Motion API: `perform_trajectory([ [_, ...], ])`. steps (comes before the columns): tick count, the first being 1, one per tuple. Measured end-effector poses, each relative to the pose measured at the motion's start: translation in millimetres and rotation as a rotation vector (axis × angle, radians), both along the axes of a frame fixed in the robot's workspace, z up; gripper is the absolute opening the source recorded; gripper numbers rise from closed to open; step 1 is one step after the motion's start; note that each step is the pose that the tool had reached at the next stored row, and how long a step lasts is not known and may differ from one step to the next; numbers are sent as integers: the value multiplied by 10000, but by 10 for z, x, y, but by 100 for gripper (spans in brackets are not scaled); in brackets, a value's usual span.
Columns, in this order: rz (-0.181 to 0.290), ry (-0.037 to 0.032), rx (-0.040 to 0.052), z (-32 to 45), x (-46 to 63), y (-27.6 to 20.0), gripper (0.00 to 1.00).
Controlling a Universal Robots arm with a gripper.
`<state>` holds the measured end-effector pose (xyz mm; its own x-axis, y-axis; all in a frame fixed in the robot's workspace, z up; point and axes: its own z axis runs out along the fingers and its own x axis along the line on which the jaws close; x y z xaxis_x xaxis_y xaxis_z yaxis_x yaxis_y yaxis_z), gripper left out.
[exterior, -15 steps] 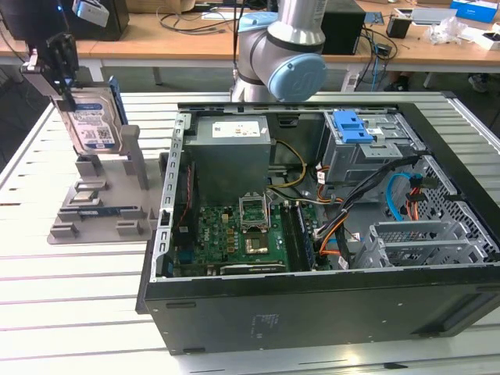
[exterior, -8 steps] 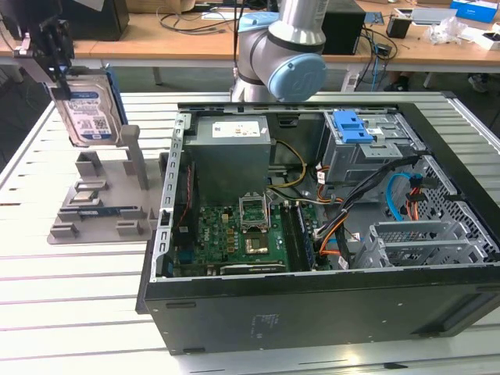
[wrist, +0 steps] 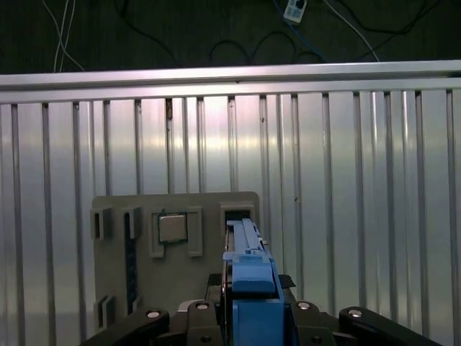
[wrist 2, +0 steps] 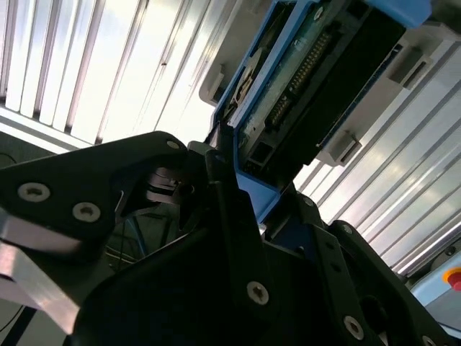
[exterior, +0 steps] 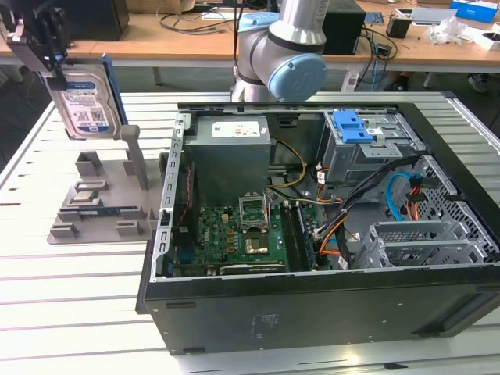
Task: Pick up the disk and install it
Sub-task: 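Pick up the disk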
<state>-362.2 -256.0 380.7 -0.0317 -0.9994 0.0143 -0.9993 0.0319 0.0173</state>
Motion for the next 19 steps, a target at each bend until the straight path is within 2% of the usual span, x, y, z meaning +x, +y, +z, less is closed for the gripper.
perform_trajectory([
  [11,1,-1,4,231,0,2,37],
  [19,1,0,4,457,0,7,37],
])
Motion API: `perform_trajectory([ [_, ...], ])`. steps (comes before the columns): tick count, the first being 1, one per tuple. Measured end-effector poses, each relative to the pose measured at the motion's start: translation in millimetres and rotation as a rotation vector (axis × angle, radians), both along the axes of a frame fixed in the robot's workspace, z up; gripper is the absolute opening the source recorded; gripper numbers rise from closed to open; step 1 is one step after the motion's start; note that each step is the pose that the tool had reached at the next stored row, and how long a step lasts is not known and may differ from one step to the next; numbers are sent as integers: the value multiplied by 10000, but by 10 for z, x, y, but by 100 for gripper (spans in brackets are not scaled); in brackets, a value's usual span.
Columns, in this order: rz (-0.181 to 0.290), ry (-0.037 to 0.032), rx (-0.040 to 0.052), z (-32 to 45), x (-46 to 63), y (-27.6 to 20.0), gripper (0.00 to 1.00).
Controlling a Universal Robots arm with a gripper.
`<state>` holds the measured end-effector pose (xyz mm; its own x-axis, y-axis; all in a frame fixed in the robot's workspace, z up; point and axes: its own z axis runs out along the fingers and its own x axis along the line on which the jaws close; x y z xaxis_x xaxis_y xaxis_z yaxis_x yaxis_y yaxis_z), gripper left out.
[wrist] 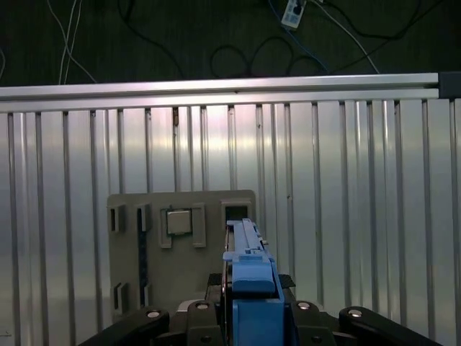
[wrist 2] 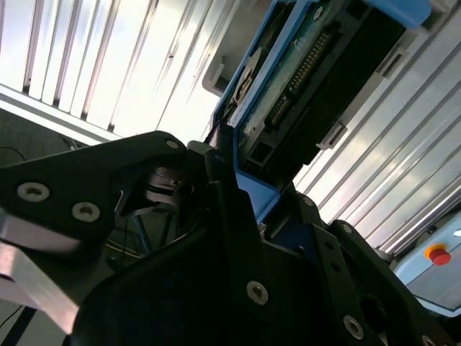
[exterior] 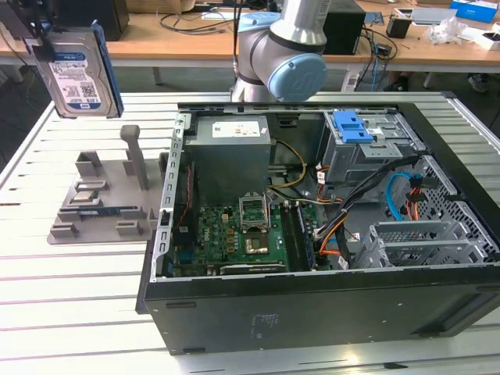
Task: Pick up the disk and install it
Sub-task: 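Pick up the disk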
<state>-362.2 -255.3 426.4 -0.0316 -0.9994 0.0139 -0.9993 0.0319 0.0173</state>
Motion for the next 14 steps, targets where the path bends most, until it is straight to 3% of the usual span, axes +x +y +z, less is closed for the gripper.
perform_trajectory([
  [5,0,0,0,145,0,3,37],
  [14,0,-1,1,483,0,9,37],
])
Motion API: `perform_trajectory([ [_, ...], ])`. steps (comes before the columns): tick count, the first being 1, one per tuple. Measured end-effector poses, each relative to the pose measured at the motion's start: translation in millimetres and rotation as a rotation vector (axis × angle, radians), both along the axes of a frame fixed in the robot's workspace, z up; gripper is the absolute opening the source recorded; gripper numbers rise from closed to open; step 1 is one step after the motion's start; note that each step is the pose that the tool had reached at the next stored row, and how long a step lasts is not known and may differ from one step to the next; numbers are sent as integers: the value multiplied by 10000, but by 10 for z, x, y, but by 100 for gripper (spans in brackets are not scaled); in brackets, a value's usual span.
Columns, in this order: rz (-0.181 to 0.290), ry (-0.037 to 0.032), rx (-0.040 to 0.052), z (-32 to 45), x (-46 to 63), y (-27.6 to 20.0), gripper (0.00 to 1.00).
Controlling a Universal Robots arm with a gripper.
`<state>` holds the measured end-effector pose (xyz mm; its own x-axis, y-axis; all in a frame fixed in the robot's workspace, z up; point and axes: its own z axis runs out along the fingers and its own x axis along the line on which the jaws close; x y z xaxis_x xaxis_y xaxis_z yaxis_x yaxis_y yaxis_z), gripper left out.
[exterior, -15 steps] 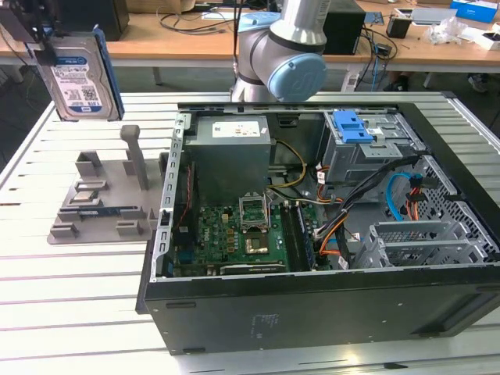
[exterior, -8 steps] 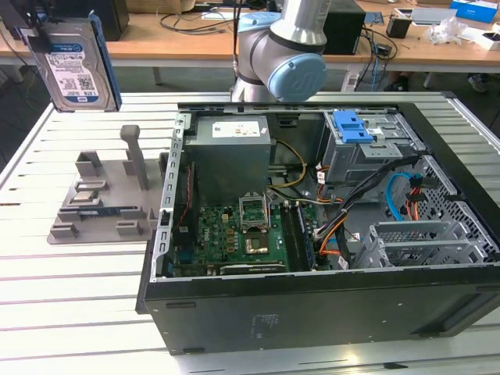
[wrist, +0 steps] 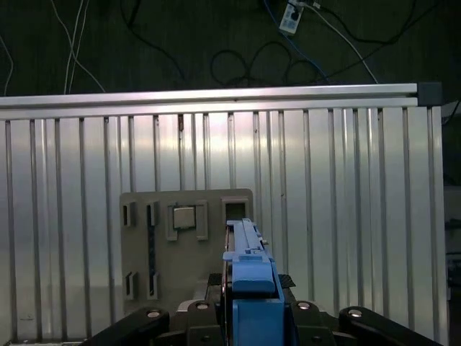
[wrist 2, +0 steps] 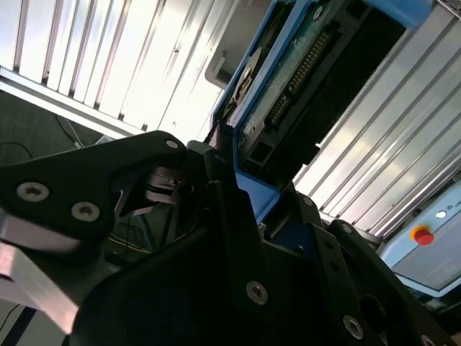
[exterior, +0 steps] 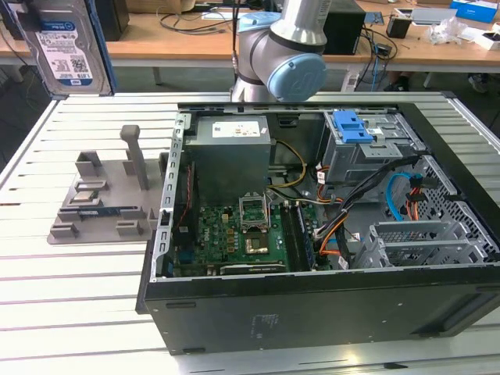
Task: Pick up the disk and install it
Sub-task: 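Pick up the disk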
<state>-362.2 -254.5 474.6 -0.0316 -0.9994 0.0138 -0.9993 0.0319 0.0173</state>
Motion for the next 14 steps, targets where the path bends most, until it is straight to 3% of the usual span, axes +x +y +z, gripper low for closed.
perform_trajectory([
  [10,-1,1,45,285,0,1,37],
  [14,0,0,51,289,0,1,37],
])
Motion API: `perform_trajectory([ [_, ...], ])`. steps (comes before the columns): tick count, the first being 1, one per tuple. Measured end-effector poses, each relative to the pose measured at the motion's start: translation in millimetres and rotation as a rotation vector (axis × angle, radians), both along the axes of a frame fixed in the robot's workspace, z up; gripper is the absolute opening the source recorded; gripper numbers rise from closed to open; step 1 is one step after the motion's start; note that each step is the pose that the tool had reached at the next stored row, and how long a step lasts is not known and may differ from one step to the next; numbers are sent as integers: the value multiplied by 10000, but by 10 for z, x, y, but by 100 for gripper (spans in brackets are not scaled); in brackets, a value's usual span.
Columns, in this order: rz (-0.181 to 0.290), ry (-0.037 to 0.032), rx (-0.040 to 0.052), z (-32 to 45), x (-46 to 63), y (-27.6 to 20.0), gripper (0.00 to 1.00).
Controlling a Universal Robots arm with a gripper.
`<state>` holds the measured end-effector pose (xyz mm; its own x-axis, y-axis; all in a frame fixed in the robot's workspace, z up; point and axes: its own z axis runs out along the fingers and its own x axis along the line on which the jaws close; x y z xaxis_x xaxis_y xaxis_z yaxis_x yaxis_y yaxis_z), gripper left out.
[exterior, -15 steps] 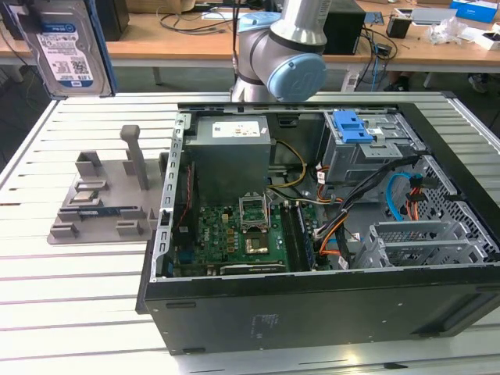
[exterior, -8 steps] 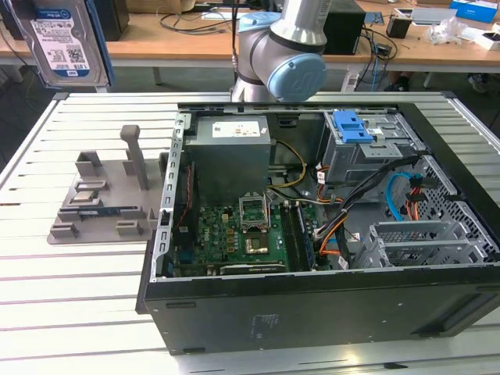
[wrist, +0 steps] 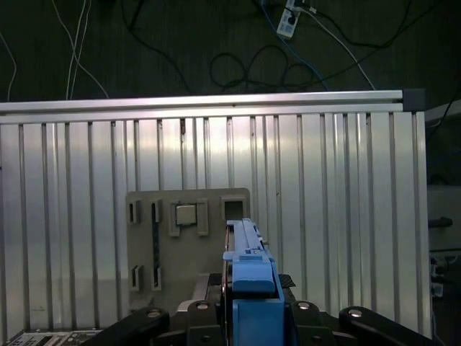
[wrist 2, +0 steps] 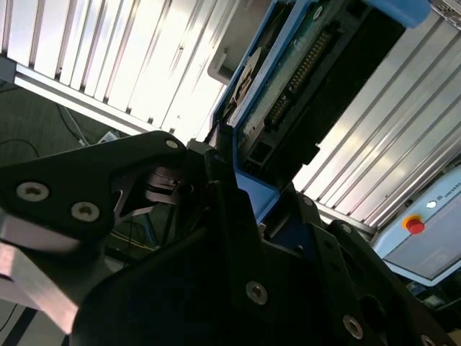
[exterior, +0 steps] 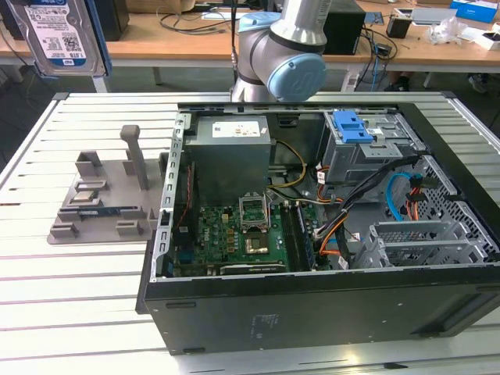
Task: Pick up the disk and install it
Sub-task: 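Pick up the disk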
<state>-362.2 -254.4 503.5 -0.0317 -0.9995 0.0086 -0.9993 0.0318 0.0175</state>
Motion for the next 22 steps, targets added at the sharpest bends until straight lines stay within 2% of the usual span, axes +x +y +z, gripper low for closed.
perform_trajectory([
  [4,1,0,0,0,31,0,37],
  [9,0,-1,1,-1,217,0,37],
  [19,0,3,0,0,756,0,37],
  [22,0,3,0,-1,888,1,37],
])
